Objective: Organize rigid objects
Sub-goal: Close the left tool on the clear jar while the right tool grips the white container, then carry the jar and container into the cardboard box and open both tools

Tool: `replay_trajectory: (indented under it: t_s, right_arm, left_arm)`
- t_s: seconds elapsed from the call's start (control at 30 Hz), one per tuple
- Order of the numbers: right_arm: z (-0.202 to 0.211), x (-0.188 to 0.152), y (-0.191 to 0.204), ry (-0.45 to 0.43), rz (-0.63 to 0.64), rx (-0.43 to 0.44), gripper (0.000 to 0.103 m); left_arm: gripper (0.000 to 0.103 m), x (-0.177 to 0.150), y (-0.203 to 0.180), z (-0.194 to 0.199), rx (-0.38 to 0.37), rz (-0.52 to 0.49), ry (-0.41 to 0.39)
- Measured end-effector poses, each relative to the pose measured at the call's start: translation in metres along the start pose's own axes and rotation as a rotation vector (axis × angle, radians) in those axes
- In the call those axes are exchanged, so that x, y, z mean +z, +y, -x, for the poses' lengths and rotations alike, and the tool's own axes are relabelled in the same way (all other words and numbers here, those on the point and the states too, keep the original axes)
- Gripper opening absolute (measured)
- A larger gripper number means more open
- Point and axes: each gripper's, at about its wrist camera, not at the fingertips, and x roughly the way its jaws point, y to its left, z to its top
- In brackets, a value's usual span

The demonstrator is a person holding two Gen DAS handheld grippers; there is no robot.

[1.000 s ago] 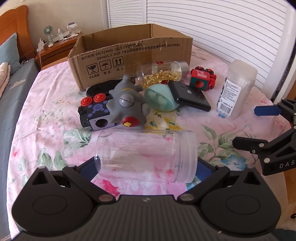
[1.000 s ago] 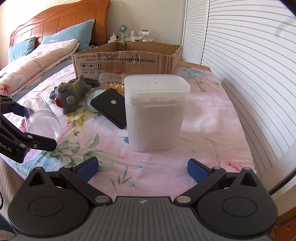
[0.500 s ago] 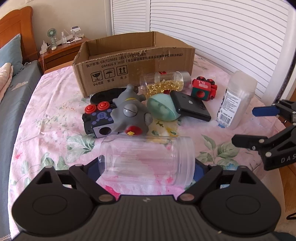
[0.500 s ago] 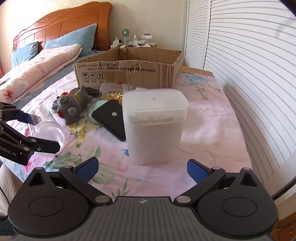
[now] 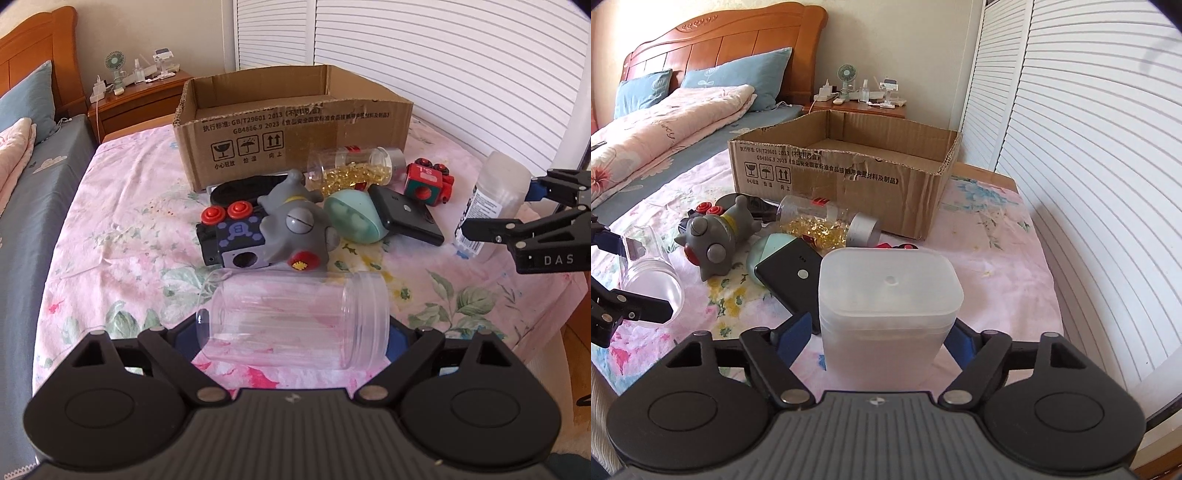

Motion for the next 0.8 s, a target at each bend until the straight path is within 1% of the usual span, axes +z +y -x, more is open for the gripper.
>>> replay_trajectory:
  t_s: [0.03,0.27,0.43,0.6,0.7,0.8]
  right_arm:
    - [0.000,0.000,-0.001,0.002,-0.002,-0.006,0.073]
    - [0.003,0.005,-0.008,0.027,-0.018,0.007,0.072]
    - [0.011,0.019,-0.012,0.031,-0.019,0.034,0.072]
    - [0.024,0.047,-0.011,0.001,0.017,0.059,0.072]
    - [0.028,0.071,-0.014,-0.024,0.025,0.081,0.072]
    - [0.027,0.101,-0.017,-0.047,0.026,0.100,0.072]
  left_arm:
    - [0.092,0.001,0.000,0.000,-0.003,-0.003,0.000]
    - [0.092,0.008,0.004,0.009,-0.035,-0.016,0.013]
    - [0.092,0.025,0.009,0.018,-0.050,-0.044,0.029]
    - [0.092,0.059,0.014,0.030,-0.033,-0.098,-0.011]
    - [0.092,0.086,0.017,0.033,-0.015,-0.132,-0.054]
    - [0.092,0.113,0.022,0.029,-0.007,-0.142,-0.093]
